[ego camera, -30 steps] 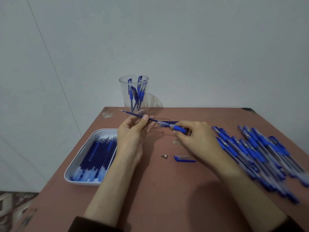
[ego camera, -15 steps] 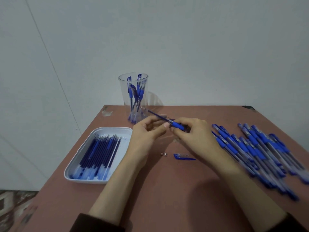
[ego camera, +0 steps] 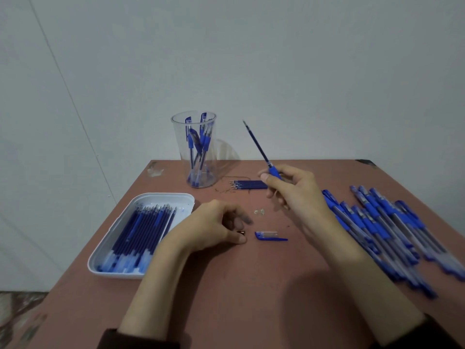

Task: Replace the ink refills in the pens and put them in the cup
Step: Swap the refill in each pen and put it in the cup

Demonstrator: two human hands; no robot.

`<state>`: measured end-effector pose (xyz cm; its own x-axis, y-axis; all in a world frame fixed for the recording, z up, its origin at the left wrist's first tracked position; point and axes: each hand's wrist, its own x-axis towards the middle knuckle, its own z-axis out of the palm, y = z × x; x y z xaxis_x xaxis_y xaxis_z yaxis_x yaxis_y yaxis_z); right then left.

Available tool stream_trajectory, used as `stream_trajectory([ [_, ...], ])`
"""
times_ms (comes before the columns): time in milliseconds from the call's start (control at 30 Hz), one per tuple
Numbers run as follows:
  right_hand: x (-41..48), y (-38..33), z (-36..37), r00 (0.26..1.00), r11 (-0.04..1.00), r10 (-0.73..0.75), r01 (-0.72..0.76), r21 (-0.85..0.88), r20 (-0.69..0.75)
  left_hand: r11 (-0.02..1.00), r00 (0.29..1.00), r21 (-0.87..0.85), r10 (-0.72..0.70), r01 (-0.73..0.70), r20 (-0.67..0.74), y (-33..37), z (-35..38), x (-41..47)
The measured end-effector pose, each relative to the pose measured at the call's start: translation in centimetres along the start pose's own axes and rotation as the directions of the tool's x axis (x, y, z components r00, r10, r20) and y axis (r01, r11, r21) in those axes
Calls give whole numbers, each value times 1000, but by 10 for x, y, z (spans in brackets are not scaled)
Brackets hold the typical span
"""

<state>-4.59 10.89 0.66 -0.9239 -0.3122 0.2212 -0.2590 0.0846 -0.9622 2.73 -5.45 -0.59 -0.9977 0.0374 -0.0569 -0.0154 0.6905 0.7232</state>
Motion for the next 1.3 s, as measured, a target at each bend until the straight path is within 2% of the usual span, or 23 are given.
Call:
stream_trajectory([
  [133,0,-1,1,998,993,57,-59,102,23,1000,998,2,4,-3,-61,-1,2,2],
  [267,1,-4,0,995,959,82,-96,268,64,995,972,-95,3,-26,-236,1,4,5],
  [433,1,-3,-2,995,941,61,-83,328,78,951,931,-297,-33,-82,-364,6,8,7],
  [633,0,-3,-3,992,921,30,-76,381,125,893,891,-410,-23,-185,-453,9,5,8],
  [700,1,-2,-2,994,953,24,-55,298,104,863,877,-454,-27,-222,-480,10,4,7],
  [800,1,3,0,996,997,-82,82,-15,24,820,854,-500,-26,-278,-519,12,2,6],
  [900,-1,10,1,972,915,-233,229,-331,29,769,840,-554,-42,-319,-542,11,1,7],
  [1000,-4,13,4,958,790,-275,271,-550,78,716,832,-609,-71,-342,-551,9,0,7],
  [1167,-6,13,6,954,746,-274,290,-599,120,691,844,-635,-67,-346,-532,10,1,7],
  [1300,-5,12,6,945,716,-294,317,-622,144,736,860,-584,-7,-341,-511,12,3,7],
])
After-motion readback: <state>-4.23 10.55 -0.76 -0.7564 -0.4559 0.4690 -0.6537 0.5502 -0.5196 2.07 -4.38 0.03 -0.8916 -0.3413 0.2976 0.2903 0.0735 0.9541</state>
